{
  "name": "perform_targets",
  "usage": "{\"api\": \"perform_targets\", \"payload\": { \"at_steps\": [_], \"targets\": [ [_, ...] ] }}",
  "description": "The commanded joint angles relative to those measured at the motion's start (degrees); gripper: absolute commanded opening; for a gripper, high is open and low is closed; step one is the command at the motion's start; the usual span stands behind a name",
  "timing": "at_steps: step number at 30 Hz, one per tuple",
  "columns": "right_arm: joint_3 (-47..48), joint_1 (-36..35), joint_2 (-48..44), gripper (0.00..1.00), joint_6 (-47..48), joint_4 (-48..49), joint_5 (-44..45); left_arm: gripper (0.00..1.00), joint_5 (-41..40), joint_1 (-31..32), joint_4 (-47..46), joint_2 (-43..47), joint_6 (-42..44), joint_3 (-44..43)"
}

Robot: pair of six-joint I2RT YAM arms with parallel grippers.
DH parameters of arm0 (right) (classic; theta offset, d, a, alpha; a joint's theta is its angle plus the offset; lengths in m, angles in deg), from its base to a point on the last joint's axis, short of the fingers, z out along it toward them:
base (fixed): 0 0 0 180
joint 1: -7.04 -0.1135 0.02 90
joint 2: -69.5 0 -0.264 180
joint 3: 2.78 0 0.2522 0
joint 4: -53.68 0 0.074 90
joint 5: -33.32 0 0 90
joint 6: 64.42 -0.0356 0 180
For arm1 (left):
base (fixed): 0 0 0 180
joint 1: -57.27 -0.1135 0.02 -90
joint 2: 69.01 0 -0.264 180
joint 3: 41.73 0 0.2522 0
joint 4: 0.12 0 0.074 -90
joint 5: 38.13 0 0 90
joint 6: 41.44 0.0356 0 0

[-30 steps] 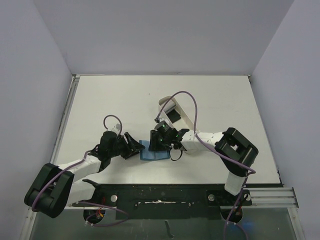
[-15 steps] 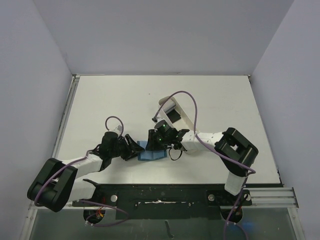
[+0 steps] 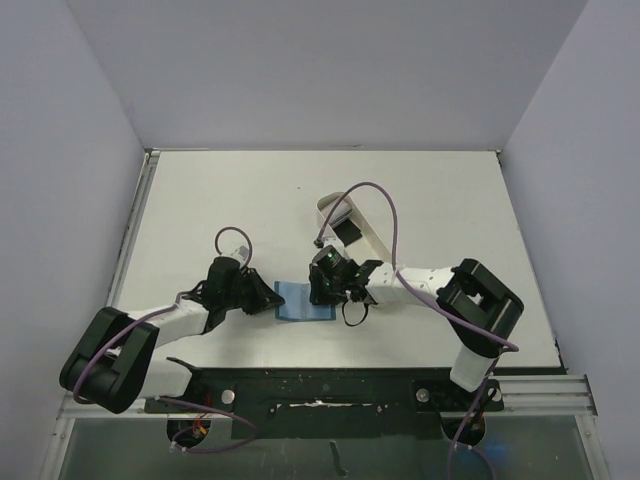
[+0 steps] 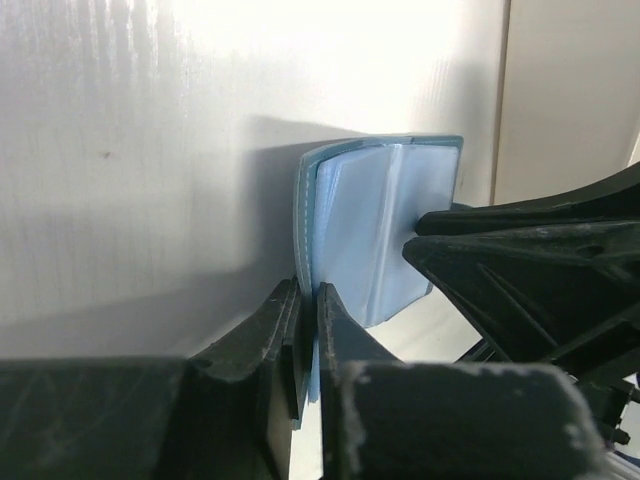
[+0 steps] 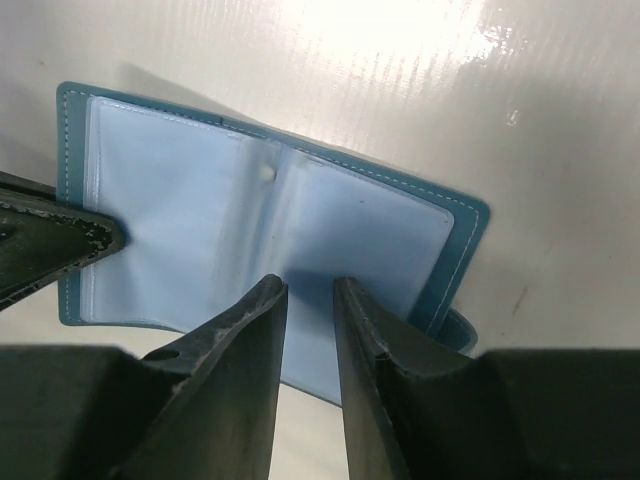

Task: Put the credit cards into the card holder
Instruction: Open the card holder at the center of the board, then pick up the credit card from the storage box.

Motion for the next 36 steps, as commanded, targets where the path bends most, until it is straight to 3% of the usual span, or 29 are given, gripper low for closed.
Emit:
{"api": "perform_targets", "payload": {
  "at_steps": [1, 6, 13, 24, 36],
  "targets": [
    [-3.04, -1.09, -1.7, 0.28, 0.72, -2.77, 6.08, 0.0, -1.65, -0.17, 1.28, -1.42, 3.05, -2.45],
    [-3.47, -3.1, -1.16, 0.26, -0.03, -5.72, 10.89, 0.0, -0.84, -0.19, 1.45, -2.03, 3.0, -2.59],
    [-0.58, -3.45, -3.43, 0.3, 2.7, -7.08, 11.16, 0.0, 4.99, -0.26, -1.35, -0.15, 3.05, -2.84],
    [6.78, -2.41, -10.52, 0.38, 14.67, -5.79, 5.93, 0.0, 6.24, -0.27, 2.53, 3.85, 5.57, -3.2],
    [17.55, 9.89, -8.85, 0.41, 27.2, -13.21, 13.46, 0.0, 7.14, -0.26, 10.33, 6.62, 9.05, -6.92]
  ]
}}
